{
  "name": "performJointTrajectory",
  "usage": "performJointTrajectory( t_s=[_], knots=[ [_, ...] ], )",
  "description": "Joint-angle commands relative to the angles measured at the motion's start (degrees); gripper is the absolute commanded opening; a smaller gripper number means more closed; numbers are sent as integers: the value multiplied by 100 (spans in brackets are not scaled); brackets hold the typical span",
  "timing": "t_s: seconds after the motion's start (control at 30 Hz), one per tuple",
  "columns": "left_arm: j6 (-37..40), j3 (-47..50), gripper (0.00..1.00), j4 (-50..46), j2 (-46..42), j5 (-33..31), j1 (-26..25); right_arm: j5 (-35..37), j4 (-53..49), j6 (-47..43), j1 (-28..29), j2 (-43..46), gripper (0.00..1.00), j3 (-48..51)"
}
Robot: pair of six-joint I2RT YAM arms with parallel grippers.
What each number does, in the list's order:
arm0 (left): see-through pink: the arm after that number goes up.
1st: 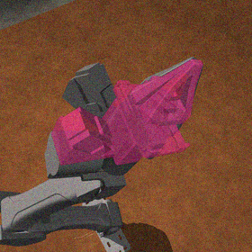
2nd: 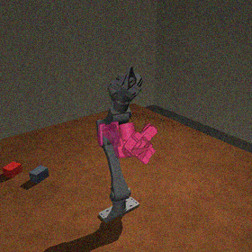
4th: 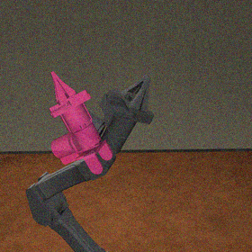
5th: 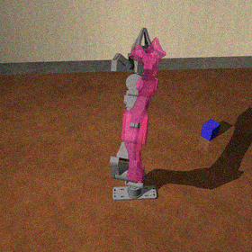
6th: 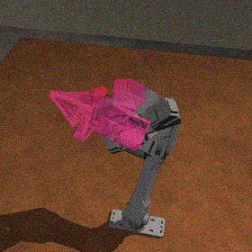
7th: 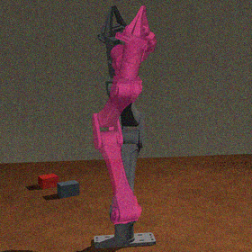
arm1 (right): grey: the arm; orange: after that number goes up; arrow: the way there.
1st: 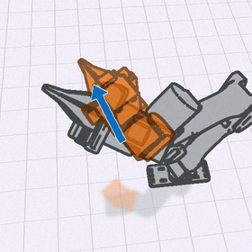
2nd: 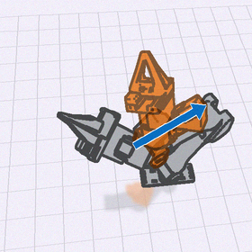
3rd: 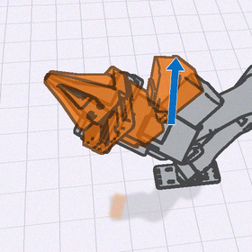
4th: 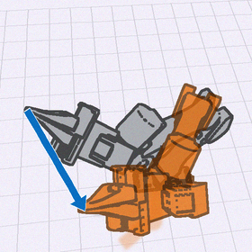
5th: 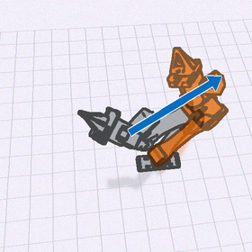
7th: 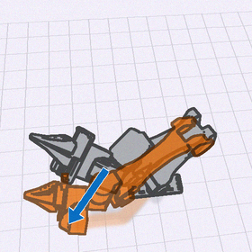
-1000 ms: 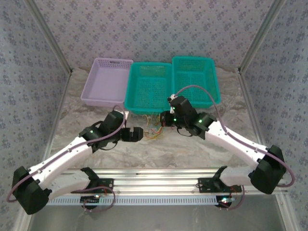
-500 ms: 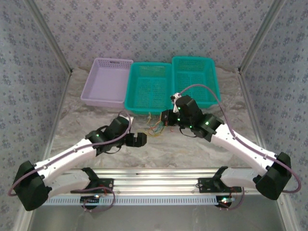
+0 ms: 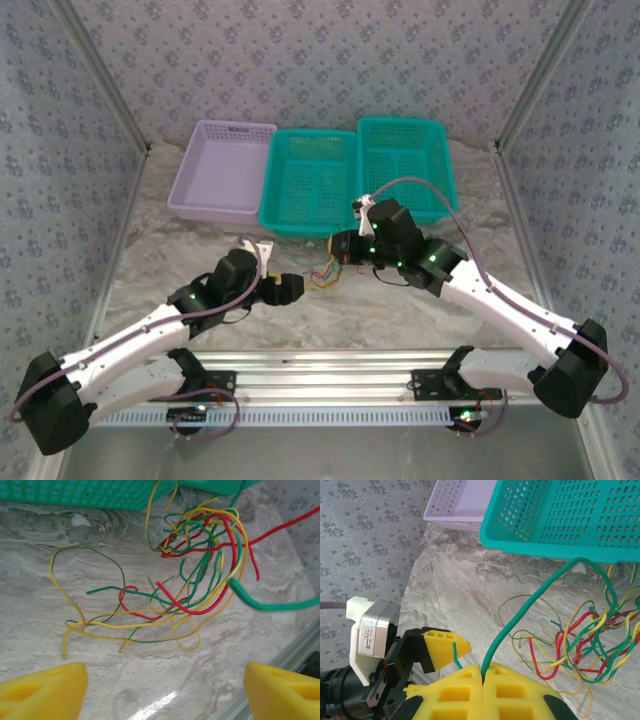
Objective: Untangle the cables
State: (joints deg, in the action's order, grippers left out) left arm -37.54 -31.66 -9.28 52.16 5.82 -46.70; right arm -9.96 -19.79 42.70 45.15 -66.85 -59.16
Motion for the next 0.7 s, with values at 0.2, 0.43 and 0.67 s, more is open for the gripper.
performJointTrajectory(
  t_s=[0.2,0.43,0.67],
  knots=[
    [-52,260,65,321,-54,176,-44,47,171,192,29,256,0,21],
    [-148,551,60,572,-86,203,-49,388,411,774,3,727,0,26],
    [-288,773,66,855,49,178,-49,281,497,1137,24,888,0,-1]
  ],
)
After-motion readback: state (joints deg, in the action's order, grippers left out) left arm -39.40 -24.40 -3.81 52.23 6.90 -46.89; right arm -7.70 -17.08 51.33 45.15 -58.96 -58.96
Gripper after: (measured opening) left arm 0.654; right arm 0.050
